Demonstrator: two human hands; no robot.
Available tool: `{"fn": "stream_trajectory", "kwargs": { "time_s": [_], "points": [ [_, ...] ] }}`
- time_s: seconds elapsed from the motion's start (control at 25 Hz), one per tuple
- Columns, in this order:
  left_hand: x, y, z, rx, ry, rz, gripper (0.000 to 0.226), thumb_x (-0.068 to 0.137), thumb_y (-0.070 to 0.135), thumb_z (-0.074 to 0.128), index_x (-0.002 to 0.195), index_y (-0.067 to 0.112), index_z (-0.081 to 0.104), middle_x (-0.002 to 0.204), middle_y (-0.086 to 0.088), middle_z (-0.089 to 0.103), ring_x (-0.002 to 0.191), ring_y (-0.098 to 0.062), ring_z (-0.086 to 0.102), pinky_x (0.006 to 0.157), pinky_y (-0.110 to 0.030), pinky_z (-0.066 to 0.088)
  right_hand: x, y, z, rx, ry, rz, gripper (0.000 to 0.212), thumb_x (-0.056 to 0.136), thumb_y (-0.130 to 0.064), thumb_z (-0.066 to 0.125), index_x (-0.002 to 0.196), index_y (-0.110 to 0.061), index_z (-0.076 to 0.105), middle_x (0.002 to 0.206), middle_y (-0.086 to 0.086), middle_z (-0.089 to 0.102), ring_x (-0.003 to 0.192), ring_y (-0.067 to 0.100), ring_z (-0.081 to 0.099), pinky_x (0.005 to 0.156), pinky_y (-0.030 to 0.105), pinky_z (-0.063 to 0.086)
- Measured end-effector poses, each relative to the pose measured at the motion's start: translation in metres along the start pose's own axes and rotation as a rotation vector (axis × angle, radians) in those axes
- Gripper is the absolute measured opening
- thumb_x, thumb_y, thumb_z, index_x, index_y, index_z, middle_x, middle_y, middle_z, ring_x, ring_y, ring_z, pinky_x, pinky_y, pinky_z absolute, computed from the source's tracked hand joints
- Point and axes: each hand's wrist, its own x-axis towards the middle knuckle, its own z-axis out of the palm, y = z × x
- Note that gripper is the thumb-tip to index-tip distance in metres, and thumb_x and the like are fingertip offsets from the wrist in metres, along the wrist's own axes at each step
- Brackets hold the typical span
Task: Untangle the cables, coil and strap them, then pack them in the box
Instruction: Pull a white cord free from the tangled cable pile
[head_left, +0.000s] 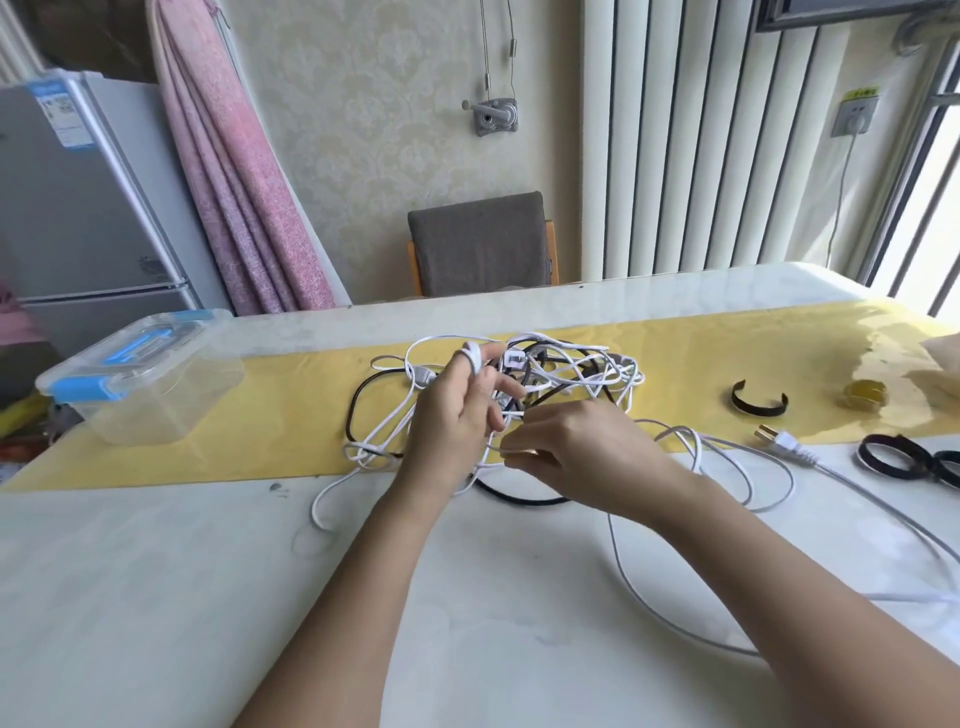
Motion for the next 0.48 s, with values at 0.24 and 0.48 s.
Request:
{"fn": "stream_trajectory", "kwargs": {
  "time_s": [0.24,0.48],
  "points": [
    [-0.011,0.001,0.013,0.182,-0.195,-0.052,0.03,0.103,0.024,0.038,0.081,0.014,0.056,0.055,0.011,0.058,0.049,-0.011,0.054,0.053,-0.023,0.041,0.0,0.006,-0.016,0.023,0.113,0.035,0.004,0.075,-0.027,0.07,0.073,-0.023,0.069,0.063,-0.016,0.052,0.065,0.007,0.042,0.047,0.019,0.032],
    [-0.012,0.003,0.013,-0.127,-0.457,-0.34,0.057,0.104,0.033,0.029,0.069,0.004,0.062,0.04,0.002,0.029,0.036,-0.01,0.022,0.038,-0.021,0.017,-0.005,0.032,-0.03,0.007,0.17,0.175,0.026,0.078,-0.04,0.069,0.071,-0.015,0.074,0.059,-0.001,0.062,0.05,0.018,0.051,0.049,0.031,0.04]
  ]
}}
